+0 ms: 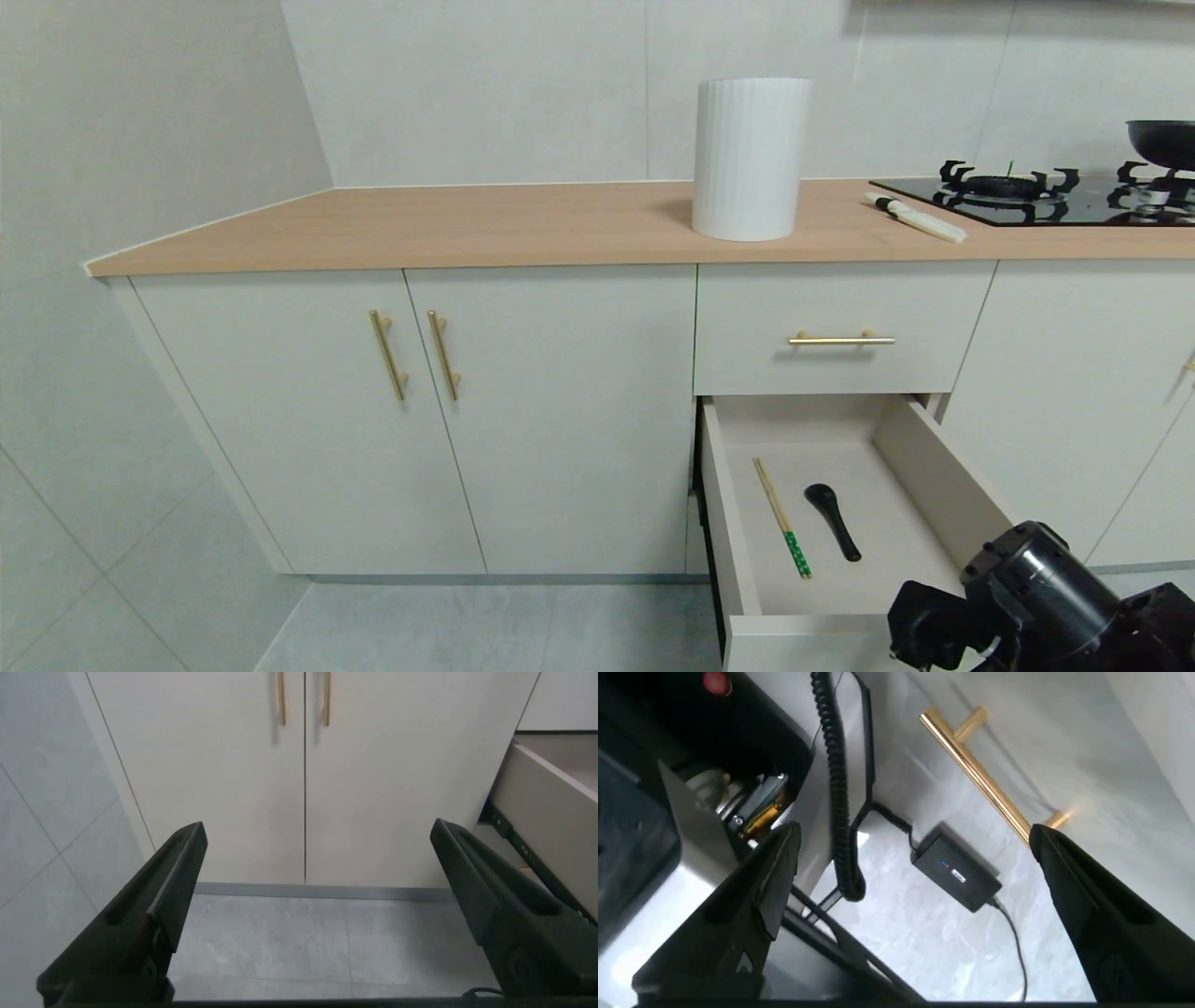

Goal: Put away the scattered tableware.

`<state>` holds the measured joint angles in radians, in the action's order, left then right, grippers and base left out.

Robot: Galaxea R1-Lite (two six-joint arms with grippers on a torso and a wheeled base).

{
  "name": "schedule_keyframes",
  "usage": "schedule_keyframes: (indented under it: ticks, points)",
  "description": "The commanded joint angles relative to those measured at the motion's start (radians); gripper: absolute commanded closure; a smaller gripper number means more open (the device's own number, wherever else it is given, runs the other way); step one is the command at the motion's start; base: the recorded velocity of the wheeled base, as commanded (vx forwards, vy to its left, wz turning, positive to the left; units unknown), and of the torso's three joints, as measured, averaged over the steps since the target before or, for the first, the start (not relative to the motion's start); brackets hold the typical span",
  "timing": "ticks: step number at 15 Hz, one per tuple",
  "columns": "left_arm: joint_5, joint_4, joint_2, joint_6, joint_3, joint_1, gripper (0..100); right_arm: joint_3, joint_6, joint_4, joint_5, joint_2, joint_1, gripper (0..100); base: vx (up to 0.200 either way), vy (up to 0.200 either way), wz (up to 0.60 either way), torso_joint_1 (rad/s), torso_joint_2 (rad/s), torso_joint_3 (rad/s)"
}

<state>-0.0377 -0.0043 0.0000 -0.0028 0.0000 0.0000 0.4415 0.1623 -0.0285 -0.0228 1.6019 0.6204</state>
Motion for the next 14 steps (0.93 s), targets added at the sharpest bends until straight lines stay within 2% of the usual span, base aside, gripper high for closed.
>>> schedule_keyframes:
  ticks: [1,5,8,14]
  points:
    - [-0.001,0.000,0.000,-0.002,0.000,0.000,0,0.008,-0.029,0.022,-0.003,0.055,-0.018,0,0.000,0.000,0.00,0.000,0.00,0.000]
    - [-0.001,0.000,0.000,0.000,0.000,0.000,0,0.069,-0.122,0.024,-0.080,0.159,-0.064,0,0.000,0.000,0.00,0.000,0.00,0.000]
    - [-0.001,0.000,0.000,0.000,0.000,0.000,0,0.120,-0.168,0.025,-0.100,0.213,-0.103,0,0.000,0.000,0.00,0.000,0.00,0.000]
    - [-0.001,0.000,0.000,0.000,0.000,0.000,0,0.260,-0.342,0.025,-0.221,0.314,-0.126,0,0.000,0.000,0.00,0.000,0.00,0.000]
